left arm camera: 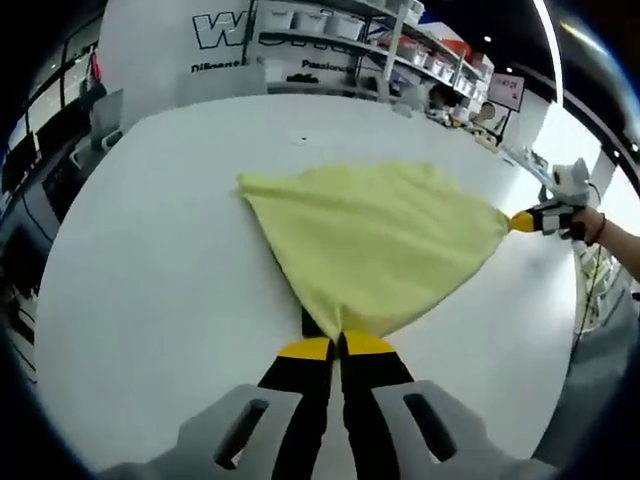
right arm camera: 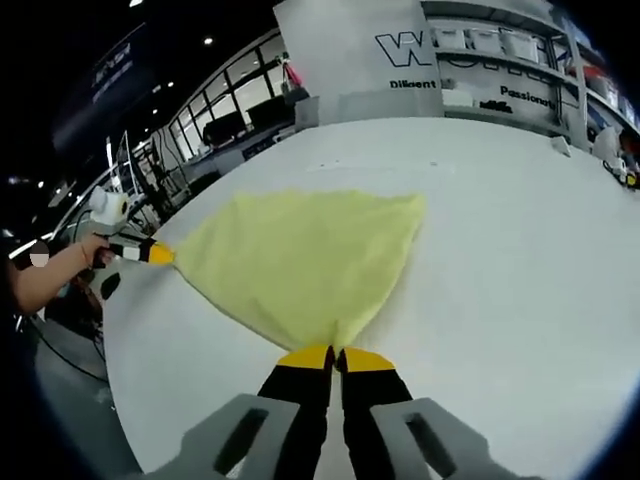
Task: Fold the garment on the visible template until the final outline fits inside the template.
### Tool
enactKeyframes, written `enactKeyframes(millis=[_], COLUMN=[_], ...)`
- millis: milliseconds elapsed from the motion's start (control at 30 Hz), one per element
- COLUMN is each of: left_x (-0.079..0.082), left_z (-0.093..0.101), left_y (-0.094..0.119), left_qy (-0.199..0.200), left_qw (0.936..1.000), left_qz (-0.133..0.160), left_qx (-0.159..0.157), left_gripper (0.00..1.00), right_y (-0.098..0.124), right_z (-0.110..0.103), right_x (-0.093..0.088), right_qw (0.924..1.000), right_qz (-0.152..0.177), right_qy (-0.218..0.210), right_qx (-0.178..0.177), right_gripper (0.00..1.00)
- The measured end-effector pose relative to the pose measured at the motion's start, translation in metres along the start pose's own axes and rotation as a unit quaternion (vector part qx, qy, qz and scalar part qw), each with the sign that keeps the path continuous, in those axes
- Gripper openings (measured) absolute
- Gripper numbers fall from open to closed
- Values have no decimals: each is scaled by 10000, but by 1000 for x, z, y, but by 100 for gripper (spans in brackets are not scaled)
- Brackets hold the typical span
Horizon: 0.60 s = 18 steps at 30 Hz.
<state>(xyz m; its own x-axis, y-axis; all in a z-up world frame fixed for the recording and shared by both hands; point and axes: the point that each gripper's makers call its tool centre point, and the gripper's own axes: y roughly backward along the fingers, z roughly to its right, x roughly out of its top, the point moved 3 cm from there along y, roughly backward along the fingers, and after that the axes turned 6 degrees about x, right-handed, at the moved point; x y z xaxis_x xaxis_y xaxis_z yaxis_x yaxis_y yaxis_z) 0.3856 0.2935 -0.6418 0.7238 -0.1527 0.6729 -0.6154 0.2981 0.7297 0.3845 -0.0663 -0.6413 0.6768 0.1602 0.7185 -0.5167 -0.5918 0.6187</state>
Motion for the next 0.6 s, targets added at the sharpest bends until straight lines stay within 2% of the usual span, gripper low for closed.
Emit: enactKeyframes(millis=[100, 600], left_x=[1, -10], left_z=[2, 2], left_y=[2, 11], left_qy=[-319, -570], left_qw=[9995, 9984], left_qz=[31, -43], left_qx=[42, 10], left_gripper=[6, 6], right_y=[1, 11], right_z=[0, -9], right_x=[-1, -9], right_qw=[10000, 9998], right_qz=[-19, -118], right_qy=[44, 140], right_qx=[6, 52], right_gripper=[0, 0])
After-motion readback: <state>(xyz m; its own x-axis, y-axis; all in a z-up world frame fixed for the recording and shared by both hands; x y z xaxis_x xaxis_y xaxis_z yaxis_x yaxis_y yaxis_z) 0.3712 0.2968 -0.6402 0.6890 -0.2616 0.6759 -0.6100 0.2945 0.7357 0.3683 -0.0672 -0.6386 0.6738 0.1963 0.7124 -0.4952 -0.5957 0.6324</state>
